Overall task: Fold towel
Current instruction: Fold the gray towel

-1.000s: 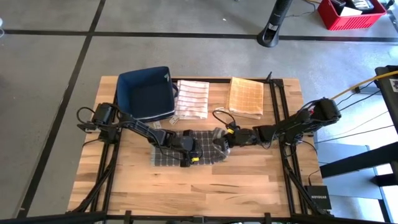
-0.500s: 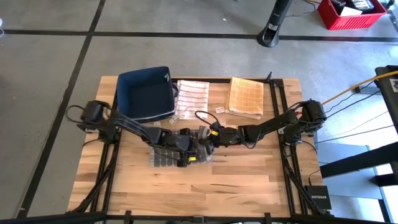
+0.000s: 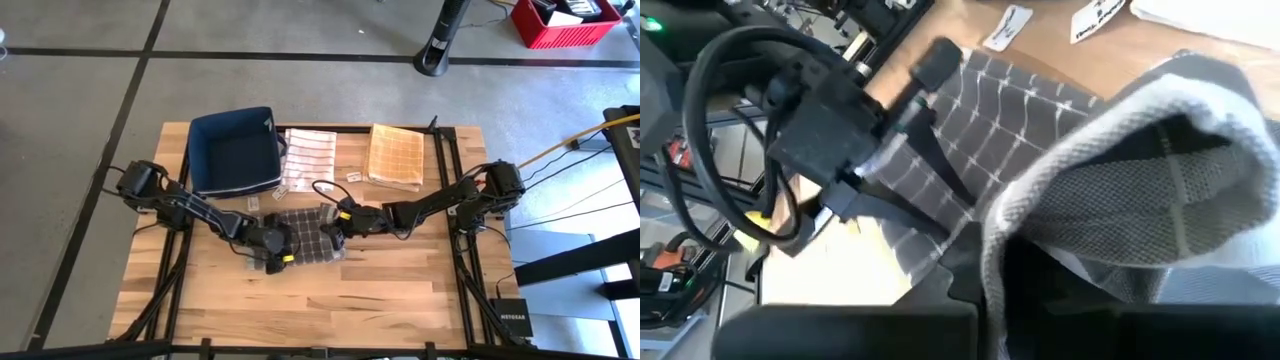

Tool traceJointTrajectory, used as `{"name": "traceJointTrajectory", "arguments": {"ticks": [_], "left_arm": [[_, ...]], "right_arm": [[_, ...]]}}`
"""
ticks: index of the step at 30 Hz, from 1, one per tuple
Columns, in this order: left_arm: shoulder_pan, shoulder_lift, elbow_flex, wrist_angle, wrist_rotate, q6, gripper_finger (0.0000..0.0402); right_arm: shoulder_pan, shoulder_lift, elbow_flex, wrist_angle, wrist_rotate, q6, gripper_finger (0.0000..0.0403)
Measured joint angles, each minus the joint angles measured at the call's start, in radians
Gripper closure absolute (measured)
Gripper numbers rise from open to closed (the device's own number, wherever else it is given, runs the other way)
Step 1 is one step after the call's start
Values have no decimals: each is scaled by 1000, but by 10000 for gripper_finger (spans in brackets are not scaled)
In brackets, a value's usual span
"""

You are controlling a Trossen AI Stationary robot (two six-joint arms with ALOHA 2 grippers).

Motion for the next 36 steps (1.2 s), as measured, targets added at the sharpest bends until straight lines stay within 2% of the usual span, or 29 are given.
{"name": "traceJointTrajectory", "arguments": {"ticks": [6,12,16,20,24,26,28,31,34,36], "left_arm": [[17,75,15,173,1,56,261],[24,96,67,154,11,96,261],[5,47,116,-2,11,114,261],[-28,-55,164,-221,-16,46,261],[-77,-128,142,-417,-53,-70,261],[-103,-137,104,-444,-60,-134,261],[-127,-128,42,-421,-59,-185,261],[-148,-109,-43,-267,-80,-236,261],[-143,-87,-98,-89,-112,-236,261],[-130,-79,-103,-33,-105,-207,261]], "right_arm": [[0,49,71,20,8,-23,382],[0,138,176,10,-22,-86,382],[-2,151,202,4,-23,-106,382],[-3,152,202,-27,-23,-106,382],[-2,152,202,-35,-23,-106,382],[-2,152,202,-32,-23,-106,382],[-3,152,202,-27,-23,-106,382],[-2,160,202,4,-13,-105,382],[-2,203,220,42,-23,-84,382],[-9,241,256,41,-47,-79,382]]}}
